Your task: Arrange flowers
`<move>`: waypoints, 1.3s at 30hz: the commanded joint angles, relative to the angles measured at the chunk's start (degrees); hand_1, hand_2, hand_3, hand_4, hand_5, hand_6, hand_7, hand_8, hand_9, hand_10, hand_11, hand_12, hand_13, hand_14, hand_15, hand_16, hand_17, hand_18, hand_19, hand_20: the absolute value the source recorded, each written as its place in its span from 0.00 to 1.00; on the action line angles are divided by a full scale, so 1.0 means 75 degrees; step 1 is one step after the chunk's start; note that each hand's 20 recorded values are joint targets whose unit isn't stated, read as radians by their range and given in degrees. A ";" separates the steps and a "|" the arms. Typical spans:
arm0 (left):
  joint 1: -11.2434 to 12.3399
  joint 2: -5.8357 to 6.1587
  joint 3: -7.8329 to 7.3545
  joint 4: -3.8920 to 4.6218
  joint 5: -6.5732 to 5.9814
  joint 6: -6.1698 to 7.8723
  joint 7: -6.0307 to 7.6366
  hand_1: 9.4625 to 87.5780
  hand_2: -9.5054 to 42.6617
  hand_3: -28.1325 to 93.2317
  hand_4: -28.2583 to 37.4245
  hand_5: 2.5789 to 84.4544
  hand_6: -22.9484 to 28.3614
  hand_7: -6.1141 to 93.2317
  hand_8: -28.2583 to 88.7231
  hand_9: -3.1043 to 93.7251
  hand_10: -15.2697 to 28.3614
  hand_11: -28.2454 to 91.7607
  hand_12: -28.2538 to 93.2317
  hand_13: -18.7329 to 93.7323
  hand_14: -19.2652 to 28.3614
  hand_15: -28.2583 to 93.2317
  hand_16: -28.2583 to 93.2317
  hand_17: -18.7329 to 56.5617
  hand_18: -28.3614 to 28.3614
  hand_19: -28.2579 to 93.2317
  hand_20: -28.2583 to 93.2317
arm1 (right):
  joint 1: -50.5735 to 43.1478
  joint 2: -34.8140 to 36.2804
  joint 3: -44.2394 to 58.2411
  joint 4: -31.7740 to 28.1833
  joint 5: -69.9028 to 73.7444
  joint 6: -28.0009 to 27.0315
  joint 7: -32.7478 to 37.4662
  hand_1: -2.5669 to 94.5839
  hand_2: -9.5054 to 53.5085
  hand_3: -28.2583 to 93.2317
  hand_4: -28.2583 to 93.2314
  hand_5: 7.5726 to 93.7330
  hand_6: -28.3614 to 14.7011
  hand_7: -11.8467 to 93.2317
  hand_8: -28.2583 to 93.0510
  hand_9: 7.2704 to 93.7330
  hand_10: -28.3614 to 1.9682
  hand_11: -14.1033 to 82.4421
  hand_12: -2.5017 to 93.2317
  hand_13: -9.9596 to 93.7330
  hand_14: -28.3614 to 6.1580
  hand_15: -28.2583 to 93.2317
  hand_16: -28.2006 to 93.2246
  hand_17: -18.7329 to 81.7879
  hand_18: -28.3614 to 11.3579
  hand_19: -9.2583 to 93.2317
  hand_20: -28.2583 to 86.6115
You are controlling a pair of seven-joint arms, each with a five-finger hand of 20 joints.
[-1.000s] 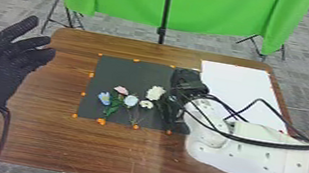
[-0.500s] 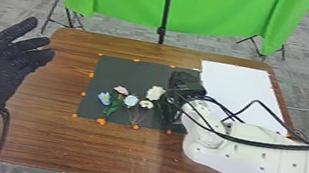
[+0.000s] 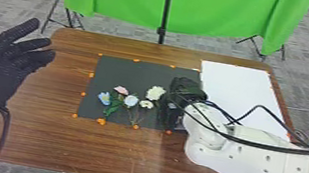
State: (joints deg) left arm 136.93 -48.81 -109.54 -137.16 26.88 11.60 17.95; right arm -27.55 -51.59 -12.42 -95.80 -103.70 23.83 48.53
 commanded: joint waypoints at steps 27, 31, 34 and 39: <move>0.0290 -0.0200 -0.0037 -0.0036 0.0044 0.0104 -0.0019 0.18 0.31 0.88 0.10 0.39 0.62 0.22 0.16 0.39 0.84 0.50 0.34 0.41 1.00 0.75 0.14 0.18 0.96 0.74 0.45 | 0.0586 0.0127 -0.0311 -0.0335 -0.0660 0.0630 0.0313 0.39 0.00 0.88 0.01 0.68 0.60 0.36 0.11 0.74 0.49 0.43 0.19 0.83 0.66 0.79 0.37 0.63 0.26 1.00 0.43; 0.0327 -0.0225 -0.0023 -0.0055 0.0038 0.0153 0.0002 0.18 0.31 0.88 0.10 0.39 0.62 0.22 0.16 0.39 0.84 0.50 0.34 0.41 1.00 0.75 0.14 0.18 0.96 0.74 0.45 | 0.0503 0.0296 -0.0044 -0.0500 -0.0691 0.0660 0.0311 0.39 0.00 0.88 0.01 0.68 0.60 0.36 0.11 0.74 0.49 0.43 0.19 0.83 0.66 0.79 0.37 0.63 0.26 1.00 0.44; 0.0344 -0.0251 0.0010 -0.0056 0.0034 0.0178 0.0031 0.18 0.31 0.88 0.10 0.39 0.62 0.22 0.16 0.39 0.84 0.50 0.34 0.41 1.00 0.75 0.14 0.18 0.96 0.74 0.45 | 0.0276 0.0581 0.0442 -0.0770 -0.0631 0.0709 0.0246 0.38 0.00 0.88 0.02 0.68 0.60 0.36 0.11 0.74 0.48 0.43 0.19 0.83 0.66 0.79 0.37 0.63 0.26 1.00 0.44; 0.0493 -0.0310 0.0010 -0.0062 0.0017 0.0256 0.0090 0.18 0.31 0.88 0.10 0.39 0.62 0.22 0.16 0.39 0.84 0.50 0.34 0.41 1.00 0.75 0.14 0.18 0.96 0.74 0.45 | -0.1302 0.1507 0.2844 -0.1731 0.0744 0.0489 -0.0703 0.34 0.04 0.88 0.02 0.66 0.58 0.33 0.11 0.72 0.46 0.42 0.19 0.80 0.63 0.79 0.37 0.61 0.25 1.00 0.41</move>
State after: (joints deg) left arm 138.69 -50.01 -109.67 -137.39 27.02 12.26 18.18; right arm -26.56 -48.31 -8.54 -101.36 -107.24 27.98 50.18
